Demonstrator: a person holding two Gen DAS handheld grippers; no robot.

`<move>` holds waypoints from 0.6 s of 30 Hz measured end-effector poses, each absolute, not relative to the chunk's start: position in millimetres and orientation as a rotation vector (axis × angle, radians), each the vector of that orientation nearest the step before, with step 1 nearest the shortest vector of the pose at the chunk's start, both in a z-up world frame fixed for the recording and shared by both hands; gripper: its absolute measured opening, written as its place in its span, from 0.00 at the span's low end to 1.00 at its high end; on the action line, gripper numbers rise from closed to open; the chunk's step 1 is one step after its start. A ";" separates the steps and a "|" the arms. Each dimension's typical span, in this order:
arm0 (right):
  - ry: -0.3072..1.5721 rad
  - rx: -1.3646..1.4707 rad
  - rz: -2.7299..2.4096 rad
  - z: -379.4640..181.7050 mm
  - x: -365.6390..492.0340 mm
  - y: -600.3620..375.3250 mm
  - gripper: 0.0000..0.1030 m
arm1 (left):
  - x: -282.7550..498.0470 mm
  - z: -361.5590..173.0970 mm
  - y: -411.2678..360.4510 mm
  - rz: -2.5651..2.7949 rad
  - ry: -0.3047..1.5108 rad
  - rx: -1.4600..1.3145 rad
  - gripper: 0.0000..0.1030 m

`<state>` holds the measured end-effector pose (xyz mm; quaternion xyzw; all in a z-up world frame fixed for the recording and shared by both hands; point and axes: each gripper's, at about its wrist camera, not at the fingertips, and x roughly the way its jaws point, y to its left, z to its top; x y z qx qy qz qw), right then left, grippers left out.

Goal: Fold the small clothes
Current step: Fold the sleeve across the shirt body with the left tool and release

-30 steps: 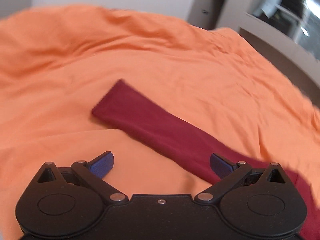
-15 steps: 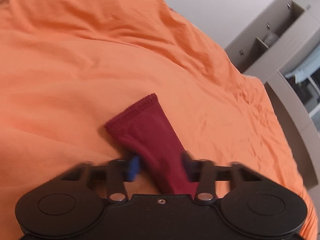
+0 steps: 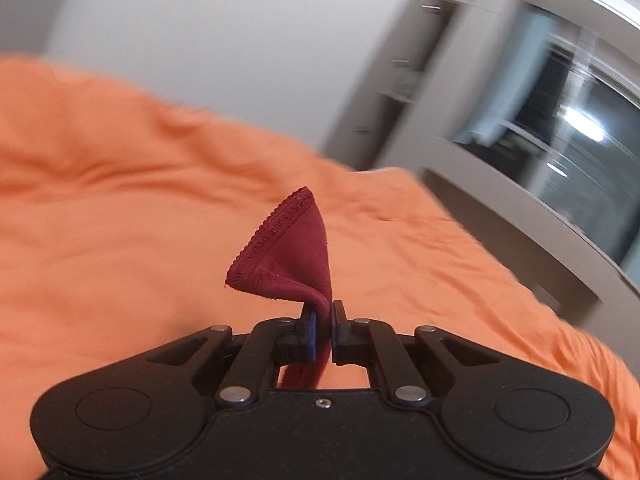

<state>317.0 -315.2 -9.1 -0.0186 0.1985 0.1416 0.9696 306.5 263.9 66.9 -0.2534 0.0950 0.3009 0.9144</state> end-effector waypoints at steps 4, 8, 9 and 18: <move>0.401 -0.028 0.278 -8.4 317.0 -319.5 1.00 | 334.9 82.5 197.0 0.449 0.219 -0.386 0.06; 0.397 -0.017 0.267 -7.2 316.9 -324.0 1.00 | 362.5 80.0 126.3 0.254 0.289 -0.295 0.06; 0.397 -0.014 0.263 -7.0 316.6 -325.2 1.00 | 367.7 77.4 108.7 0.214 0.307 -0.259 0.06; 0.405 -0.004 0.239 -5.8 318.5 -330.7 1.00 | 386.5 24.4 -28.8 -0.089 0.467 -0.009 0.06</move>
